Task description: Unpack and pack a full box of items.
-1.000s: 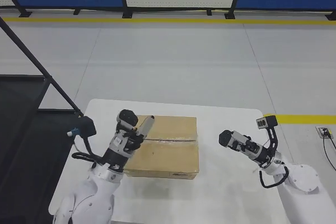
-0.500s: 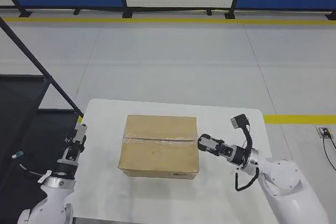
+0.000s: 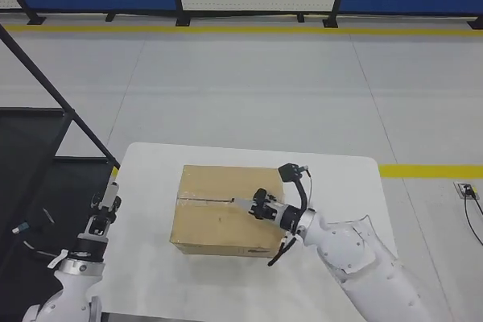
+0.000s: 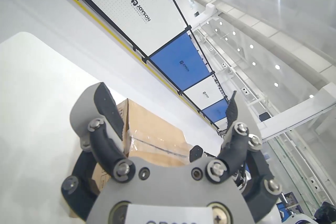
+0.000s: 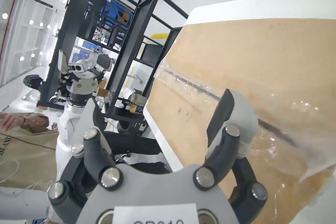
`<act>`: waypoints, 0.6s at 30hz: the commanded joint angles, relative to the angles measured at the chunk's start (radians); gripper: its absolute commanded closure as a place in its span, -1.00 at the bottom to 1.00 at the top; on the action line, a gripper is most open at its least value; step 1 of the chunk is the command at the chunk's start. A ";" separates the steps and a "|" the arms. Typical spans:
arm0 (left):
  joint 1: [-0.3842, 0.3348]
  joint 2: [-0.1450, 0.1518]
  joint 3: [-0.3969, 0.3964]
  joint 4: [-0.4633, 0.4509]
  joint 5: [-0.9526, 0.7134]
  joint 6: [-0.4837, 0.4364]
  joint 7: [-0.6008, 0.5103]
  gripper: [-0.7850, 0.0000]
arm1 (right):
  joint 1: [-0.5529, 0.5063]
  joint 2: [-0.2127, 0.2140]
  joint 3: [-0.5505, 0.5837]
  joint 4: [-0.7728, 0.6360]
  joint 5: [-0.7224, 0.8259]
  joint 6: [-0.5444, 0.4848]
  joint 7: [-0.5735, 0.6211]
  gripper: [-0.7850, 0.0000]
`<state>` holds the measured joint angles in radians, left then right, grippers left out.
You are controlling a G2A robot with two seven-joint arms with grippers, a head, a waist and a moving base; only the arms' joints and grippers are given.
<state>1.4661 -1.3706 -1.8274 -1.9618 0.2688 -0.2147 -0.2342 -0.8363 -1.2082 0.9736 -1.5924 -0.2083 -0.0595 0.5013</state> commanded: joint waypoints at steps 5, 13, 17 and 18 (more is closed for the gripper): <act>-0.002 0.006 -0.007 0.004 -0.014 -0.002 -0.007 -1.00 | 0.007 -0.012 -0.025 -0.004 -0.106 0.094 -0.089 -1.00; -0.002 0.012 -0.007 0.003 -0.021 -0.005 -0.010 -1.00 | -0.046 -0.014 0.018 -0.050 -0.160 0.161 -0.192 -1.00; -0.003 0.015 -0.002 0.000 -0.020 -0.005 -0.011 -1.00 | -0.088 -0.009 0.062 -0.081 -0.170 0.171 -0.212 -1.00; -0.003 0.016 0.000 -0.001 -0.020 -0.003 -0.009 -1.00 | -0.098 -0.008 0.072 -0.087 -0.175 0.175 -0.214 -1.00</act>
<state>1.4633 -1.3555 -1.8296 -1.9615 0.2482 -0.2196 -0.2451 -0.9232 -1.2174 1.0331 -1.6725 -0.3781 0.1108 0.2889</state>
